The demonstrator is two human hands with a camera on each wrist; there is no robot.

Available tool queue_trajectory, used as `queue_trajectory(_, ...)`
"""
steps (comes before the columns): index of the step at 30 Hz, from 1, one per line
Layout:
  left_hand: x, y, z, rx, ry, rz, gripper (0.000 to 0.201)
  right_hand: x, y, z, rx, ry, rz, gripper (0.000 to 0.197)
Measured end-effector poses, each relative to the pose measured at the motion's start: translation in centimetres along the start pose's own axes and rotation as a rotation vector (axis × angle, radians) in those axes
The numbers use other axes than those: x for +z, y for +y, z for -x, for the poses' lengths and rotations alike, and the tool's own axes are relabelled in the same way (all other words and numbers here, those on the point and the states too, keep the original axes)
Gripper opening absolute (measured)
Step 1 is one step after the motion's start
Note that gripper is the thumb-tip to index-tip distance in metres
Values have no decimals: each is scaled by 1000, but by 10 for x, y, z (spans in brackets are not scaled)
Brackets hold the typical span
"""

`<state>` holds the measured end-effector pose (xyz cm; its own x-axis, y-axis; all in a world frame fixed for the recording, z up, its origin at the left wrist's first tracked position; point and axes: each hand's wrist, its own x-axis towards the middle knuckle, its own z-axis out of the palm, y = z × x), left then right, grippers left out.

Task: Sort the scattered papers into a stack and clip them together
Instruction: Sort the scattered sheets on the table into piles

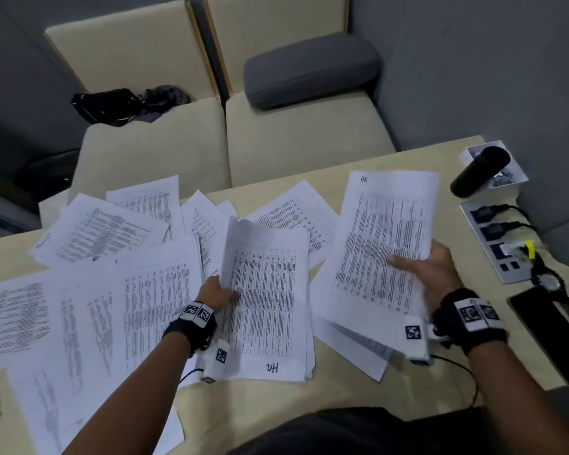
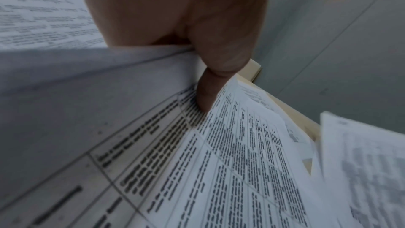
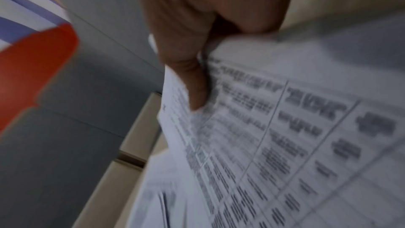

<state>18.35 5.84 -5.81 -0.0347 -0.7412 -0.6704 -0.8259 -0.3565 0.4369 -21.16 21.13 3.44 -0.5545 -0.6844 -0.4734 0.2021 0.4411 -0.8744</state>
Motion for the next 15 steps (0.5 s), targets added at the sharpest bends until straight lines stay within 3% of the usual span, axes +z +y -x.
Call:
queue_trajectory(4,-4,8,13,22,-12,62,32,-9,-47,9,-129,-199,-194,53)
queue_trajectory(9,7,21,25,45,-41,218,23,24,-13,-2,-95,-143,-125,83)
queue_trajectory(11,14,24,29,41,-60,379,36,51,16,2,-54,-123,21,80)
queue_trajectory(13,23,28,33,33,-99,478,71,81,45,9,8,-103,269,78)
queue_trajectory(14,28,30,36,49,-116,499,78,96,60,13,22,-128,370,78)
queue_trajectory(15,33,31,38,58,-120,505,72,109,71,18,35,-194,430,79)
